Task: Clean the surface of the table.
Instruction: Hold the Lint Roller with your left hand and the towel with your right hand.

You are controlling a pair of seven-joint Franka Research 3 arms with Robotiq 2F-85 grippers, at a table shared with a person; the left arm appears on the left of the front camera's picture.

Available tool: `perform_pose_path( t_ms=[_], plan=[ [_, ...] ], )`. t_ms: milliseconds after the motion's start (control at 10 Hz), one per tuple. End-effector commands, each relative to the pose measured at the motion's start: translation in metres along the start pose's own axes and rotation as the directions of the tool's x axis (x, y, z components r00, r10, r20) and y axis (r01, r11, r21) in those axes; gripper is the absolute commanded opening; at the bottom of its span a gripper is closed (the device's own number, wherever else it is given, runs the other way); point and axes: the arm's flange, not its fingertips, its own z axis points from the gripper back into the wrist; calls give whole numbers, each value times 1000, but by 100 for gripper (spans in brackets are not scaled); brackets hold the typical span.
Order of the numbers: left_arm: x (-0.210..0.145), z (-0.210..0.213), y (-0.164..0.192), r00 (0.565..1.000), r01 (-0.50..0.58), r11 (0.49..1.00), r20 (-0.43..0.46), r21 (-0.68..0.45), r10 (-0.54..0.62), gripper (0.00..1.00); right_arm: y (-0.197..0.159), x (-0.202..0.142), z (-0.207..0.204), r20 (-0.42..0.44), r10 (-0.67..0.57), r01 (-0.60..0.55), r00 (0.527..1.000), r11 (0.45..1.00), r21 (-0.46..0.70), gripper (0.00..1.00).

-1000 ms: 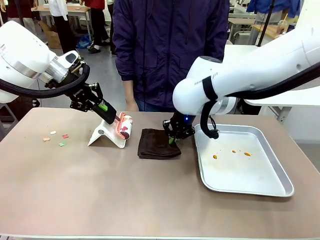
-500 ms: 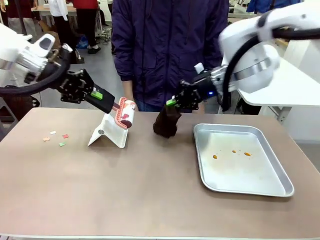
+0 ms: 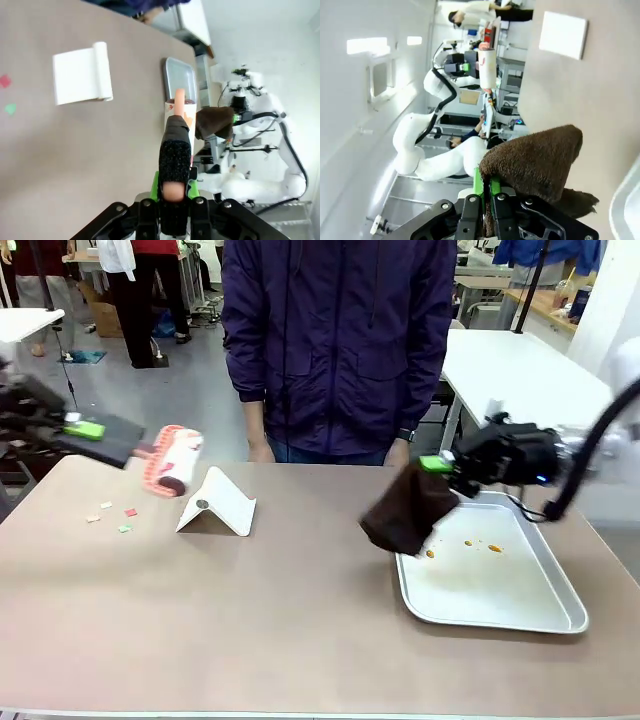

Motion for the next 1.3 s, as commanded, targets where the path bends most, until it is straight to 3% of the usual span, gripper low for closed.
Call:
perform_pose_path(
  t_ms=[0, 100, 200, 400, 700, 800, 900, 1000, 1200],
  plan=[
    [-5, 47, 30, 998, 5, 995, -56, -103, -11, 0, 11, -20, 33, 24, 23, -22, 999, 999, -39, 0],
    [-13, 74, 48, 999, -6, 994, -42, -113, 1, 0, 16, -38, 58, 62, 14, -9, 998, 997, -82, 0],
    [-21, 98, 65, 999, -15, 997, -47, -77, 12, 0, 16, -54, 85, 153, 8, 9, 988, 994, -112, 0],
    [-42, 131, 96, 997, 33, 993, -62, -116, -40, 0, 14, -83, 136, 243, -2, 30, 970, 993, -110, 0],
    [-57, 162, 133, 1000, 2, 986, -9, -168, -3, 0, -2, -117, 206, 379, -4, 17, 925, 999, -30, 0],
    [-59, 169, 149, 1000, 26, 968, 2, -250, -27, 0, -5, -124, 212, 412, 9, 2, 911, 1000, -26, 0],
    [-56, 161, 154, 999, -11, 963, 33, -268, 21, 0, -9, -128, 213, 430, 3, 11, 903, 999, -32, 0],
    [-47, 149, 151, 997, -53, 963, 45, -263, 67, 0, -9, -130, 211, 463, 14, 6, 886, 999, -41, 0],
    [-67, 158, 149, 1000, -19, 980, 9, -198, 21, 0, -6, -122, 226, 431, -29, 51, 902, 998, -41, 0]
  ],
)
